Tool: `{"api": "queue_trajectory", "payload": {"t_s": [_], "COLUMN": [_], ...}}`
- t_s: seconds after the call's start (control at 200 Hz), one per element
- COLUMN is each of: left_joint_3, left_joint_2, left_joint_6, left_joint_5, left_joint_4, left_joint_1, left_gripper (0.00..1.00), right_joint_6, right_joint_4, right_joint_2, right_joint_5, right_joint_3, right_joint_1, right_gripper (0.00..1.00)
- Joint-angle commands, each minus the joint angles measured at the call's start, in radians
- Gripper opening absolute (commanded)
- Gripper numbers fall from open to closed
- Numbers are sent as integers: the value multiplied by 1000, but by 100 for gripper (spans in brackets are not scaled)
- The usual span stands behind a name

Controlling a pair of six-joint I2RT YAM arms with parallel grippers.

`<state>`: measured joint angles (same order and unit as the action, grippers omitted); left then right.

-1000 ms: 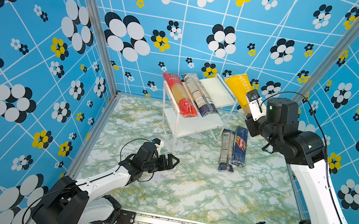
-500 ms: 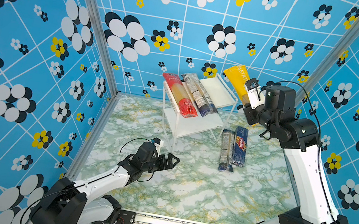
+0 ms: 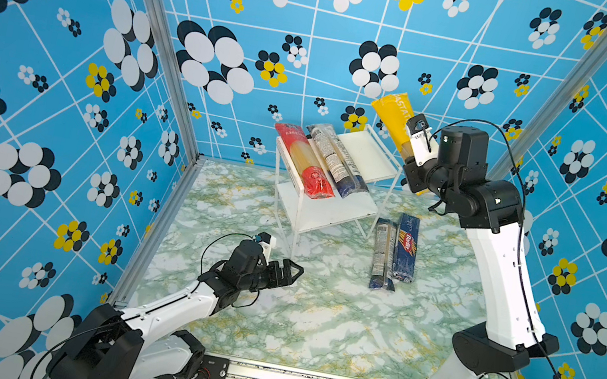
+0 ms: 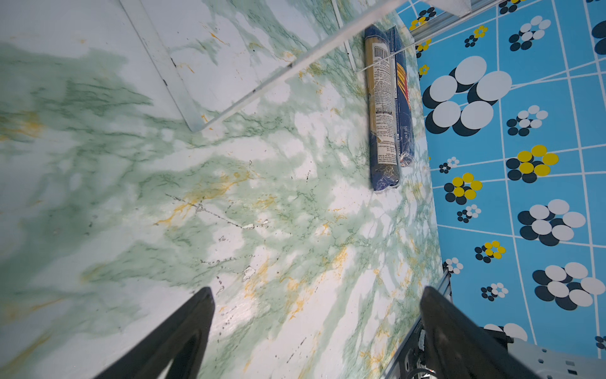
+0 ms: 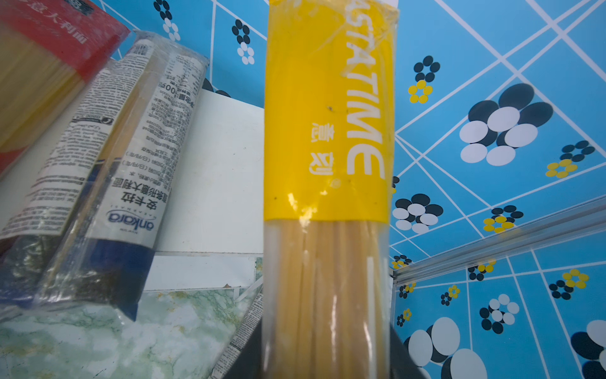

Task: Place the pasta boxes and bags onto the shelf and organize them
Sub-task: 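Carry the upright pack over the shelf's top tier beside the clear bag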

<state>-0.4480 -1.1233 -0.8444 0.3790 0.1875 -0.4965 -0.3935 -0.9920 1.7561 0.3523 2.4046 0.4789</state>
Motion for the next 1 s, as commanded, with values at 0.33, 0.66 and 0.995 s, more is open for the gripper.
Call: {"api": "queue_trajectory", "payload": {"t_s": [0.33, 0.66, 0.995], "left_joint_3": [-14, -10, -6], "left_joint_2": [52, 65, 68], "left_joint_6": [6, 5, 4], "left_joint_5": [18, 17, 17], "left_joint_4": [-34, -41, -37], "left_joint_1": [8, 7, 7], "left_gripper": [99, 99, 99], "right_joint_6": [32, 70, 90], "right_joint_4": [133, 162, 164], "right_joint_2": [66, 102, 130], "right_joint_5": [-51, -88, -116], "right_joint_3": [150, 153, 152], "right_joint_1": [-8, -8, -9], "right_gripper": [0, 0, 0]}}
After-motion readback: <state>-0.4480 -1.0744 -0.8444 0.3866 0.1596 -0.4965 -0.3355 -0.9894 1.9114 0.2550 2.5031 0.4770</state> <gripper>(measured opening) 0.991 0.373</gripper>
